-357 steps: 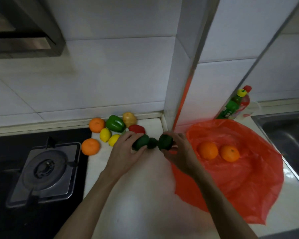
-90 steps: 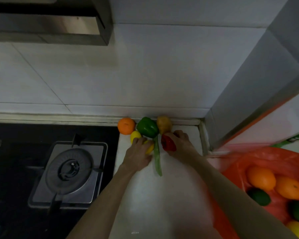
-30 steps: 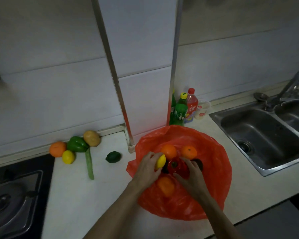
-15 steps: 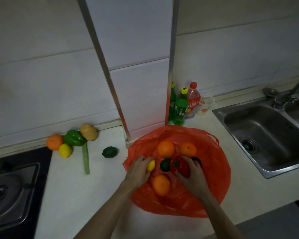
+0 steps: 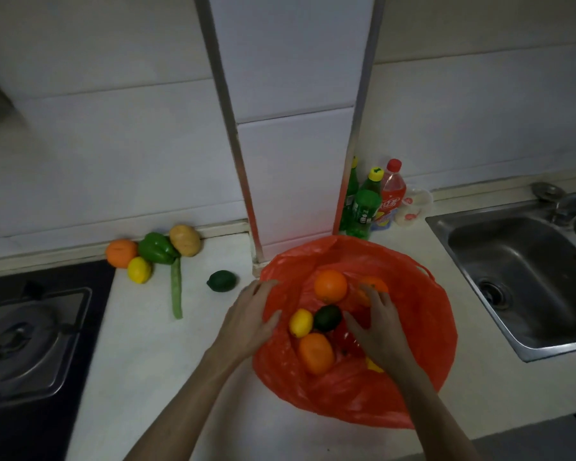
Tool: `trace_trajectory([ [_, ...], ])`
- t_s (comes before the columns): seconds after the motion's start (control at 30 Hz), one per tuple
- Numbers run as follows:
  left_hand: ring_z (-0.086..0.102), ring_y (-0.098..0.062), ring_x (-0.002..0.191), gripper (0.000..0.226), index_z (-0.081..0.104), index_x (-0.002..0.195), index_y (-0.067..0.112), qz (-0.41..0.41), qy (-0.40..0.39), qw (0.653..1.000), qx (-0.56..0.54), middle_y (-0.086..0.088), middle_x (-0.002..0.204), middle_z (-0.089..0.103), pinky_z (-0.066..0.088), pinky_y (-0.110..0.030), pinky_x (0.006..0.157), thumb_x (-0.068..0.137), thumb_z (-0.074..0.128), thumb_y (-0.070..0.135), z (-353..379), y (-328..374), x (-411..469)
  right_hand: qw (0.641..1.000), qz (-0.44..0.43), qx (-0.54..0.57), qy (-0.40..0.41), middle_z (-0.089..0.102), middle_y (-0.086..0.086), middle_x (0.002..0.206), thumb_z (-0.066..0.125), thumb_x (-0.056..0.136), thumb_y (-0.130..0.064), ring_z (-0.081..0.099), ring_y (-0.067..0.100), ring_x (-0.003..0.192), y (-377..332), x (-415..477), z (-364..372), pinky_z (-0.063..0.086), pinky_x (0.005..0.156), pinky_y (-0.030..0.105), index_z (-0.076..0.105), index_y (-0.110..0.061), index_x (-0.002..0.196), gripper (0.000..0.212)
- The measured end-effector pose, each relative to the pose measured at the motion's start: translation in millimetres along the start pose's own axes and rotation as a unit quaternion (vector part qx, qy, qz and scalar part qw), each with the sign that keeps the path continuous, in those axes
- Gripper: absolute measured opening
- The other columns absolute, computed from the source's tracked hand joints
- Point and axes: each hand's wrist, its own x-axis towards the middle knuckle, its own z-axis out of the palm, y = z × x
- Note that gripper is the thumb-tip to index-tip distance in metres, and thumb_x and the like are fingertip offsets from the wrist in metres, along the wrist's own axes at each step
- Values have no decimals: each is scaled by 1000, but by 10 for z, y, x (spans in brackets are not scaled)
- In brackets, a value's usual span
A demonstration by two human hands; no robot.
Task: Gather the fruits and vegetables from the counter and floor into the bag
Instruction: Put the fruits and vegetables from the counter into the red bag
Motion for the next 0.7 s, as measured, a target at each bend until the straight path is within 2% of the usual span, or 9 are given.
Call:
trace_trajectory([
  [0.07,52,-10,105,42,45,131,29,-11,20,1000,9,4,118,55,51,-35,87,91,55,34,-139,-69,-89,1000,-28,4,-3,45,6,131,66,87,-34,47,26,119,-156,55,-6,44,96,38,39,-23,138,59],
  [0.2,52,-15,113,48,43,136,24,-57,42,996,57,0,130,52,48,-31,89,91,57,30,-405,-300,-297,997,-74,9,-18,47,3,128,64,88,-34,49,24,117,-520,152,57,47,93,40,39,-24,138,56],
  [0.3,54,-14,107,49,42,136,25,-82,57,992,78,1,125,55,48,-28,83,90,57,30,-619,-518,-470,995,-99,0,-26,48,2,129,63,88,-34,47,21,118,-825,226,198,44,95,35,40,-23,139,57],
  [0.4,55,-15,103,47,42,134,26,-116,72,987,84,2,118,56,50,-31,79,90,56,33,-829,-730,-633,990,-133,-4,-45,50,0,129,64,88,-31,48,18,119,-1130,306,410,39,97,27,41,-23,138,56],
  [0.53,56,-19,100,46,44,132,24,-154,86,980,95,1,111,57,51,-35,76,89,56,33,-1100,-989,-807,984,-152,18,-92,49,-6,127,63,87,-34,48,12,117,-1515,381,743,44,98,32,38,-31,136,56],
  [0.6,56,-20,101,46,44,133,23,-172,93,976,96,-1,113,57,50,-36,78,89,57,32,-1217,-1120,-882,980,-161,19,-114,47,-5,134,62,87,-37,46,13,123,-1688,416,919,44,102,37,36,-31,138,58],
  [0.7,57,-20,100,47,45,133,21,-187,97,973,95,-3,113,58,51,-36,78,89,57,32,-1369,-1341,-960,975,-176,11,-137,47,-1,134,64,87,-33,47,11,117,-1928,491,1161,40,97,28,37,-28,139,59],
])
